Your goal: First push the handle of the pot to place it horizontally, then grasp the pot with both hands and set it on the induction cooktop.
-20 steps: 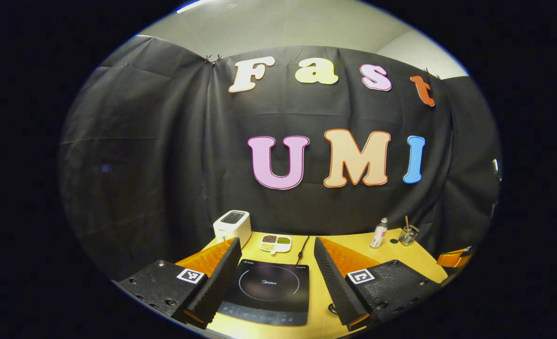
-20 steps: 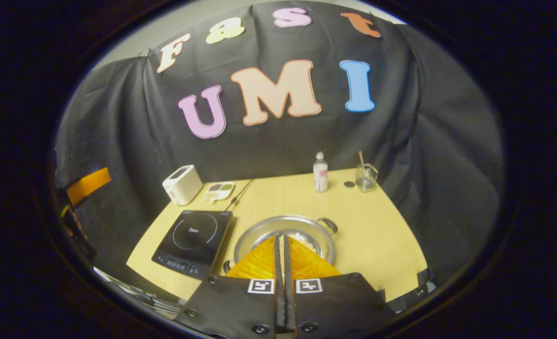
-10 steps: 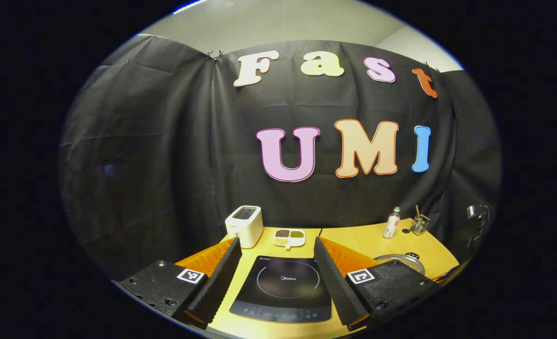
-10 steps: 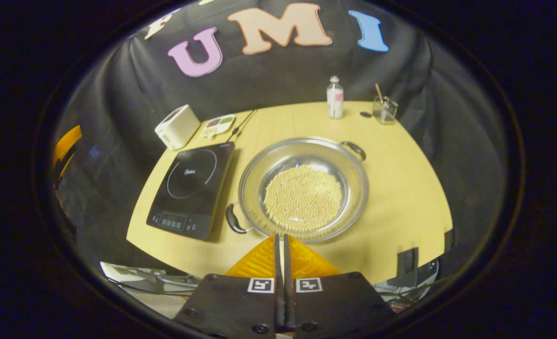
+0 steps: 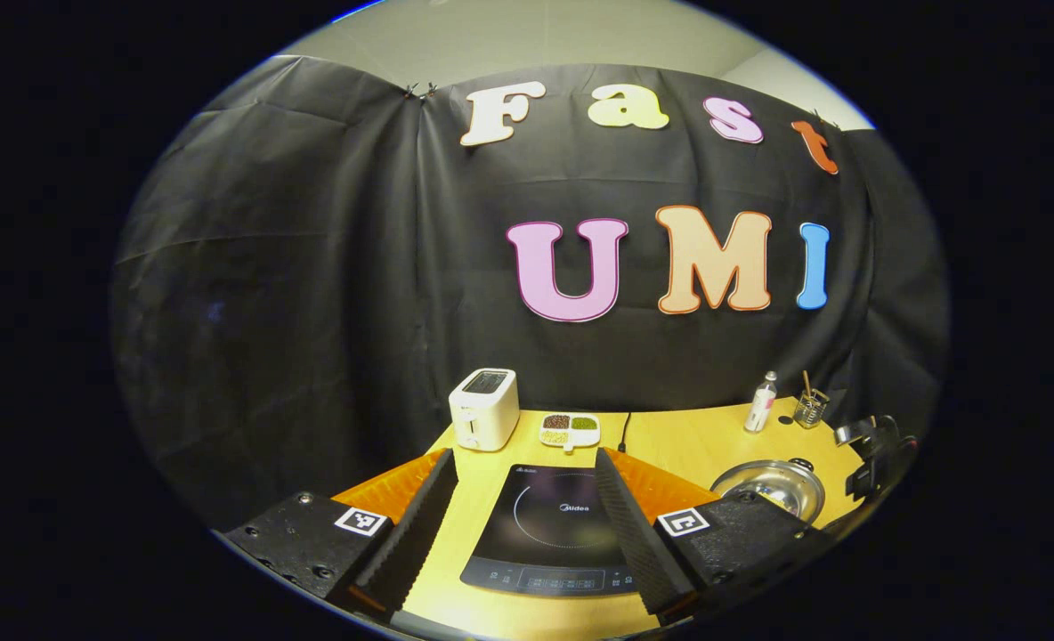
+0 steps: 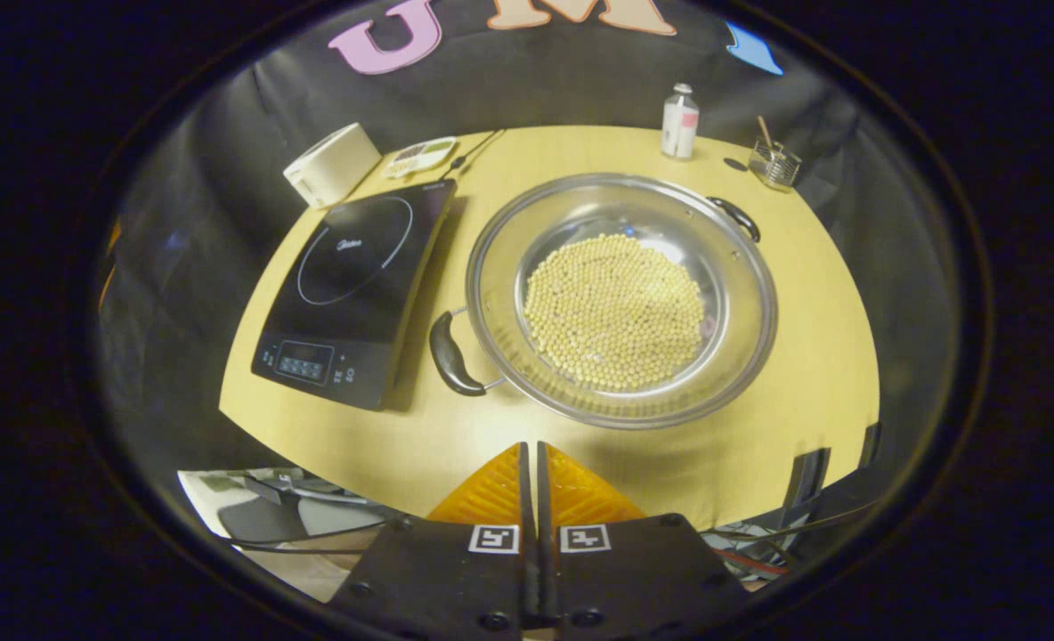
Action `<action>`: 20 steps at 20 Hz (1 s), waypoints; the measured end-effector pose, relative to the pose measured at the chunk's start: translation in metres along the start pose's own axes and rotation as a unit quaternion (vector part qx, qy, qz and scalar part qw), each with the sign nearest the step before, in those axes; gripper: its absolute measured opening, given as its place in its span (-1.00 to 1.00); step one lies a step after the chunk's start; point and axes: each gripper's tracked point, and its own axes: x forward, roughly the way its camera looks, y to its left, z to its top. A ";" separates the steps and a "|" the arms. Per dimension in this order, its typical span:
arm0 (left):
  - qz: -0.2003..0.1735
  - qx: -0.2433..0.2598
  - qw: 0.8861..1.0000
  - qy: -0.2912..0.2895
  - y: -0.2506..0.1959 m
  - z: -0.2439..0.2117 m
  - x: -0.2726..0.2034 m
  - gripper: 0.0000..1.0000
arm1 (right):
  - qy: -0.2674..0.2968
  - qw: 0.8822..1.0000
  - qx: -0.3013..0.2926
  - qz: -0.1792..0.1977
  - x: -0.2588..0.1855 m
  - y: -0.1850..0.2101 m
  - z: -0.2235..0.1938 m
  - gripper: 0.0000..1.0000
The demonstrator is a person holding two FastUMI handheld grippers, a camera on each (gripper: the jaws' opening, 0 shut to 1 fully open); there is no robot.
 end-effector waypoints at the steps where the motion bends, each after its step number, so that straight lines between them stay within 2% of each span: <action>1: -0.002 -0.005 1.000 0.003 0.000 -0.003 -0.001 0.90 | 0.011 1.000 0.000 -0.001 0.004 0.002 -0.003 -0.94; 2: -0.004 -0.008 1.000 0.007 0.001 -0.008 -0.001 0.90 | 0.022 1.000 0.003 0.001 0.008 0.004 -0.005 -0.95; 3: -0.004 -0.010 1.000 0.010 0.002 -0.012 -0.003 0.82 | 0.031 1.000 0.006 0.004 0.014 0.007 -0.006 -1.00; 6: -0.003 -0.013 1.000 0.018 0.004 -0.022 -0.004 0.82 | 0.049 0.998 0.021 0.013 0.028 0.017 -0.007 -1.00; 7: -0.003 -0.016 1.000 0.020 0.004 -0.024 -0.004 0.90 | 0.051 0.998 0.029 0.018 0.033 0.021 -0.006 -1.00; 8: -0.003 -0.018 1.000 0.024 0.006 -0.028 -0.005 0.82 | 0.051 0.998 0.035 0.018 0.037 0.024 -0.004 -0.94; 9: -0.002 -0.022 0.999 0.026 0.008 -0.031 -0.007 0.90 | 0.048 0.998 0.040 0.014 0.042 0.025 0.001 -0.95; 10: -0.001 -0.025 0.999 0.028 0.011 -0.033 -0.009 0.90 | 0.045 0.998 0.043 0.010 0.045 0.025 0.005 -0.95; 15: 0.012 -0.032 0.999 0.039 0.019 -0.045 -0.009 0.90 | 0.029 0.998 0.052 -0.012 0.058 0.027 0.015 -1.00; 16: 0.013 -0.031 0.999 0.040 0.020 -0.047 -0.009 0.82 | 0.031 0.998 0.050 -0.015 0.060 0.028 0.016 -0.94; 17: 0.014 -0.029 0.999 0.041 0.020 -0.048 -0.009 0.82 | 0.031 0.998 0.049 -0.017 0.060 0.027 0.015 -1.00; 18: 0.015 -0.027 0.999 0.043 0.021 -0.050 -0.009 0.90 | 0.031 0.998 0.048 -0.020 0.062 0.028 0.016 -0.94; 19: 0.014 -0.026 0.999 0.044 0.020 -0.052 -0.008 0.82 | 0.031 0.998 0.047 -0.021 0.063 0.030 0.018 -0.94; 20: 0.013 -0.025 0.998 0.047 0.020 -0.054 -0.009 0.82 | 0.030 0.998 0.049 -0.020 0.064 0.033 0.020 -1.00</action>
